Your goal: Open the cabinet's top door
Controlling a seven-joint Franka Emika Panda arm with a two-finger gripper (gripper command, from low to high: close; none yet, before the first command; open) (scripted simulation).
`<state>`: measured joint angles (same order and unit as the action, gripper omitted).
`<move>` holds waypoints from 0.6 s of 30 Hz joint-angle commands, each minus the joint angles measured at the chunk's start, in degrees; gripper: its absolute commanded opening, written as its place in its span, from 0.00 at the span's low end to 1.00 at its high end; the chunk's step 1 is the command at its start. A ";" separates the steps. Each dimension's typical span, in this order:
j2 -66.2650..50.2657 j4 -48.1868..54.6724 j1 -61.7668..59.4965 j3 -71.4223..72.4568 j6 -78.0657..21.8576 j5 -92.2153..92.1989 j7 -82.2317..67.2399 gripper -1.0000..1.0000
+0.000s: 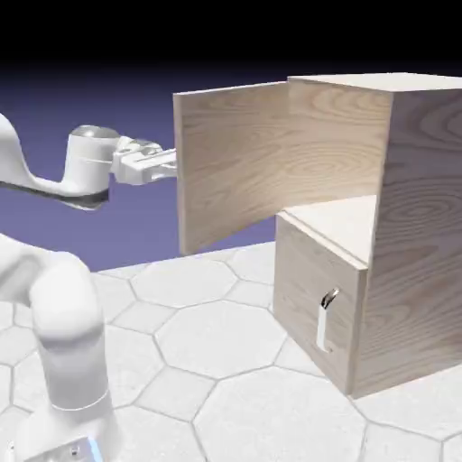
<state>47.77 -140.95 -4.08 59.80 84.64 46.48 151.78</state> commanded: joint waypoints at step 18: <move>0.56 32.44 -36.85 29.30 -25.06 -13.06 -3.35 0.00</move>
<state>48.32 -108.51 -40.92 89.07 59.64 33.44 148.42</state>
